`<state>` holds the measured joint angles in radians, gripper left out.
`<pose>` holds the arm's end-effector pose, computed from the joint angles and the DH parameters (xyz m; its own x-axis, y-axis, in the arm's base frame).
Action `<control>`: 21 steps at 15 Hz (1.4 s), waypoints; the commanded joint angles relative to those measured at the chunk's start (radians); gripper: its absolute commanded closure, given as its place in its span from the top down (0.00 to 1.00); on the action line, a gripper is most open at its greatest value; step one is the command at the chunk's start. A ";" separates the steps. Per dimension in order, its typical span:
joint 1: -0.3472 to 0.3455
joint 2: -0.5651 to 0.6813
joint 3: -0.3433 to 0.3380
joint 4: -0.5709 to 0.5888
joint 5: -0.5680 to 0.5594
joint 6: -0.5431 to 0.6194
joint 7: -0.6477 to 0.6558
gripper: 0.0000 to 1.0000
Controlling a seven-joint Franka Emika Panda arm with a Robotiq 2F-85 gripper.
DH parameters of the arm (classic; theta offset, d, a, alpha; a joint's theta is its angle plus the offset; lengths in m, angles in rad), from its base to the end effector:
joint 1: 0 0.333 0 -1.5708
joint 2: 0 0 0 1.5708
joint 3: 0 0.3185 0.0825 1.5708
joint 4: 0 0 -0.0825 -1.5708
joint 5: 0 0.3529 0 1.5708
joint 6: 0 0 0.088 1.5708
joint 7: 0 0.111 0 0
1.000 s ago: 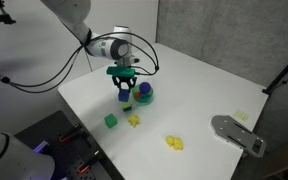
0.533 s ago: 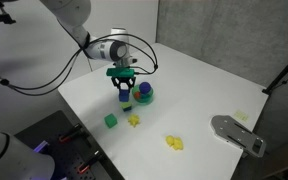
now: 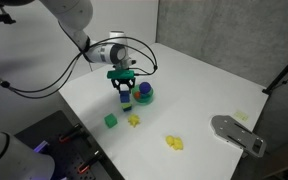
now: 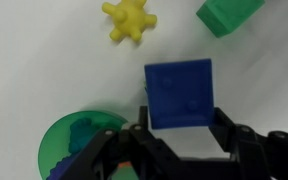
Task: Put the blue cube on the yellow cube
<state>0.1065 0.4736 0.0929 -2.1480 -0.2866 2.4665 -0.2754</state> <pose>0.5250 0.1065 0.1914 0.7520 0.6340 -0.1804 0.6511 -0.7571 0.0531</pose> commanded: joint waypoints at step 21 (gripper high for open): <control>-0.121 -0.308 -0.086 -0.035 0.179 -0.222 0.124 1.00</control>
<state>-0.0175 0.2676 0.0205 -2.1310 -0.1173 2.3238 -0.2085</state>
